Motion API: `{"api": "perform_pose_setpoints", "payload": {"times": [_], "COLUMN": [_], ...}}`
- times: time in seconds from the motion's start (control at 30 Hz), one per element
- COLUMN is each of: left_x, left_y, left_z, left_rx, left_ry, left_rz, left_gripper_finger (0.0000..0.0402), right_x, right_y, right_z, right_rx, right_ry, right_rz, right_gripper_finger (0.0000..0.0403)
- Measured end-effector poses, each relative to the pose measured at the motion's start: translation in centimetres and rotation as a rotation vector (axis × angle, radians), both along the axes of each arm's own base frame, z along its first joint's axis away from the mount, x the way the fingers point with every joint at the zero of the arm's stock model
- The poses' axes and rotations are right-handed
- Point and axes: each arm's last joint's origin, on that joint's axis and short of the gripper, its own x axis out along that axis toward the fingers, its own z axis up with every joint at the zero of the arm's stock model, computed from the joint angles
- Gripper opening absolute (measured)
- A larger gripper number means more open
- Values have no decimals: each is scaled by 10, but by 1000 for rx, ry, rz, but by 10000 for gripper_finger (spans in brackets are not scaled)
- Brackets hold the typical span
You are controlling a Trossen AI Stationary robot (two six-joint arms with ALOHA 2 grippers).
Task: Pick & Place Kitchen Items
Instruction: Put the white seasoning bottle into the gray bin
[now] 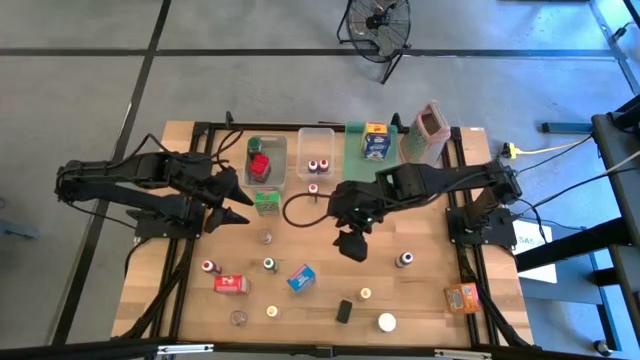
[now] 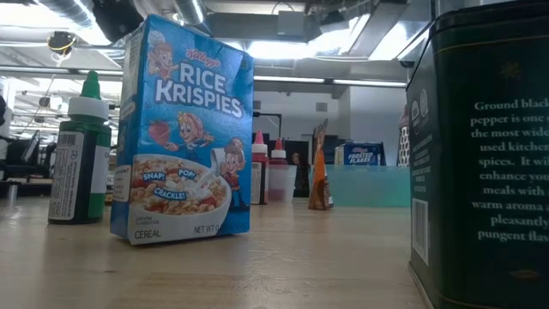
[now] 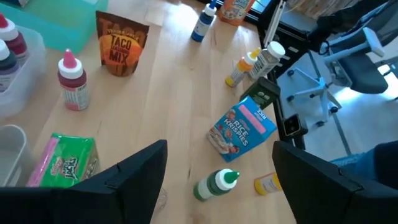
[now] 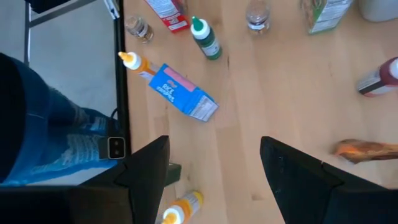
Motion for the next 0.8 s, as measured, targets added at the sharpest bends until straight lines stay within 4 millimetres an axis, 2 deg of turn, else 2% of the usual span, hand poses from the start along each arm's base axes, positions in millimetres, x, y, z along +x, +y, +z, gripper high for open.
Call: {"api": "perform_pose_setpoints", "payload": {"times": [0.2,0.47,0.8], "left_x": [0,0,0], "left_y": [0,1,1], "left_z": [0,0,0], "left_rx": [2,40,43], "left_ry": [-1,-6,-8], "left_rz": [-1,11,25], "left_gripper_finger": [287,287,287], "right_x": [-4,-11,-23], "right_y": [16,37,68], "right_z": [0,0,-1], "right_rx": [52,231,335], "right_ry": [29,126,196], "right_rz": [-68,-303,-437], "right_gripper_finger": [254,254,254]}}
